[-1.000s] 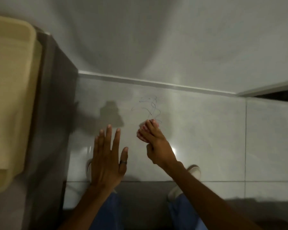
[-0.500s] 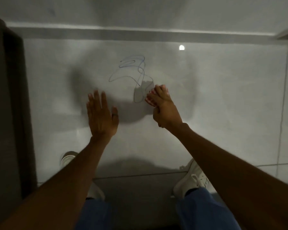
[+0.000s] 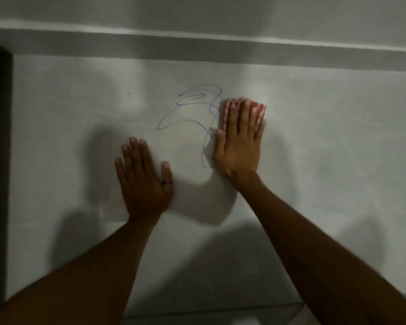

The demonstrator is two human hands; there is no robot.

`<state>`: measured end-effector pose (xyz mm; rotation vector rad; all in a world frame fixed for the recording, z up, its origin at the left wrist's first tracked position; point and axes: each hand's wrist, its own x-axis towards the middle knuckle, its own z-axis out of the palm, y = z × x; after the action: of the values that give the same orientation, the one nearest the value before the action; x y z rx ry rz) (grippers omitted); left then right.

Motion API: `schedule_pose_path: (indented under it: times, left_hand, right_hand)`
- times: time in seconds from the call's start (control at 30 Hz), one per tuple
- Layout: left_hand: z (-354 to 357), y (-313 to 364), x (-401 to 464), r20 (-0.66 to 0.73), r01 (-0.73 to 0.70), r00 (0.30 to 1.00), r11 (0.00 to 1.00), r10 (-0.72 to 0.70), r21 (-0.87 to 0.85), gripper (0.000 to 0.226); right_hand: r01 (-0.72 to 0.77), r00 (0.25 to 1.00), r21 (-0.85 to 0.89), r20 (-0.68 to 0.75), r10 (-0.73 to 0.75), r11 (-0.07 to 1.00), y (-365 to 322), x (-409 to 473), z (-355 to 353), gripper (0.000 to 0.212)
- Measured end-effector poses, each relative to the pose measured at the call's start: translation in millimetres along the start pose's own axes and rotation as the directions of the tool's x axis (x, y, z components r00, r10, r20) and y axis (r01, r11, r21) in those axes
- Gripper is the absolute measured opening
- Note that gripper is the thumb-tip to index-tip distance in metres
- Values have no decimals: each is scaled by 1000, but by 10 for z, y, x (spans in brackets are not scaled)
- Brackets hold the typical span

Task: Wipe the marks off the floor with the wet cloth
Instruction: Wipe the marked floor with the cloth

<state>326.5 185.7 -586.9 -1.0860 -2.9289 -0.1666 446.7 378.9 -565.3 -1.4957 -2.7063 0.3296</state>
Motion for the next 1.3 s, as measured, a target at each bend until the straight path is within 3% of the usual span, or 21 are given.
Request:
schedule_pose_path:
  times: [0.13, 0.17, 0.27, 0.33, 0.5, 0.6, 0.7, 0.83, 0.93, 1.03, 1.13, 1.23, 1.3]
  left_hand:
    - [7, -11, -9, -21, -3, 1000, 1000, 2, -27, 74]
    - [5, -17, -6, -13, -2, 1000, 999, 2, -34, 74]
    - [-10, -15, -16, 9, -4, 1000, 998, 5, -65, 74]
    - [-10, 8, -13, 22, -12, 1000, 996, 14, -93, 75]
    - [37, -39, -5, 45, -11, 999, 992, 17, -123, 79]
    - [15, -56, 11, 20, 8, 1000, 992, -5, -126, 79]
    - [-24, -12, 18, 28, -4, 1000, 991, 8, -136, 79]
    - [-16, -35, -6, 9, 13, 1000, 992, -12, -125, 79]
    - [3, 2, -1, -32, 7, 999, 993, -11, -116, 77]
    - [1, -21, -20, -41, 6, 999, 993, -11, -117, 77]
    - [8, -10, -19, -71, 0, 997, 996, -6, -86, 74]
    - [4, -36, -28, -64, -9, 998, 994, 3, -106, 72]
    - [-11, -16, -15, -72, -14, 997, 993, 6, -114, 71]
  right_hand:
    - [374, 922, 7, 106, -373, 927, -106, -28, -18, 72]
    - [355, 930, 17, 97, -355, 935, -11, 45, -60, 71]
    - [96, 995, 93, 27, -99, 991, 74, 294, -120, 67]
    - [38, 999, 151, 8, -39, 988, -17, 374, -112, 66]
    - [336, 936, 98, 77, -344, 937, 47, 546, -152, 63]
    - [220, 971, 43, 91, -223, 975, -110, 666, -148, 66]
    - [426, 896, 47, 117, -429, 904, -278, 705, -113, 64]
    - [313, 943, 58, 97, -317, 948, -501, 731, -89, 62]
    - [497, 859, 71, 104, -501, 865, -647, 736, -14, 62]
    - [348, 931, 99, 80, -357, 932, -853, 652, 0, 63]
    - [553, 820, 90, 116, -560, 829, -915, 609, 99, 63]
    - [382, 917, 95, 85, -390, 919, -1015, 567, 63, 63]
    - [536, 833, 65, 122, -540, 841, -962, 532, 95, 63]
